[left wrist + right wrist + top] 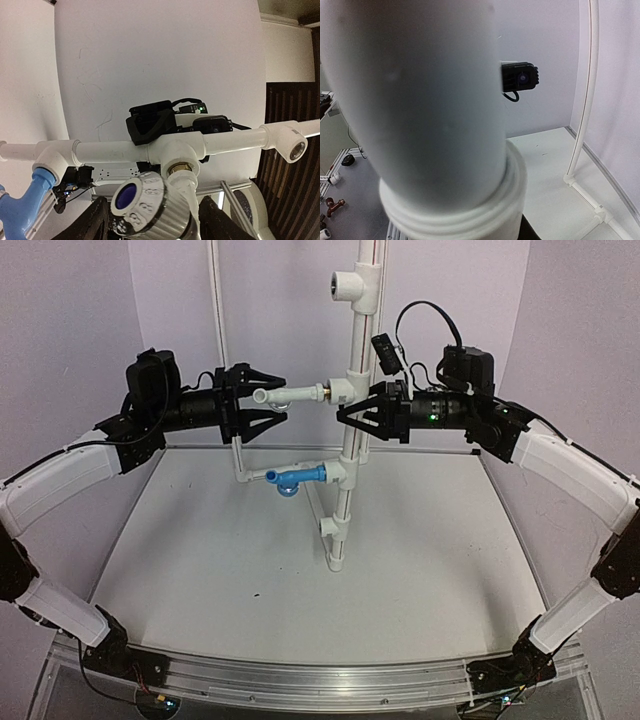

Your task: Install the water faucets

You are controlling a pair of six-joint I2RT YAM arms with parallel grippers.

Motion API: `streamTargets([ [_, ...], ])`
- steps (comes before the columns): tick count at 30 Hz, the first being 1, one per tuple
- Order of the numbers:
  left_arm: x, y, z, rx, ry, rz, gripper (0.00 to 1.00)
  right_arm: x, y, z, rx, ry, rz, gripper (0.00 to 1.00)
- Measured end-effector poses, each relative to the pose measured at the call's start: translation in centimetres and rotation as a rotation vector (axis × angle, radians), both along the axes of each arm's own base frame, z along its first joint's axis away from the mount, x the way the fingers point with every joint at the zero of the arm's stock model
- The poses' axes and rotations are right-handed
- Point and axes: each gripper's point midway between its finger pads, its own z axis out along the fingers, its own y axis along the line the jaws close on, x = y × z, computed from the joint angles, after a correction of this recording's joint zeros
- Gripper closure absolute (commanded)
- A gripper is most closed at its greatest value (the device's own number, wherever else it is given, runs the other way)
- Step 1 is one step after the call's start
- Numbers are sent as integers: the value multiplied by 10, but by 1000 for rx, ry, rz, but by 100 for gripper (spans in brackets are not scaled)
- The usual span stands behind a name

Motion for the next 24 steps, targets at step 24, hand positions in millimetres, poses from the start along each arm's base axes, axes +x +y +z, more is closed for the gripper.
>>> streamTargets([
  [24,4,4,18,67,-280,59,65,-3,0,0,1,2,16,100],
])
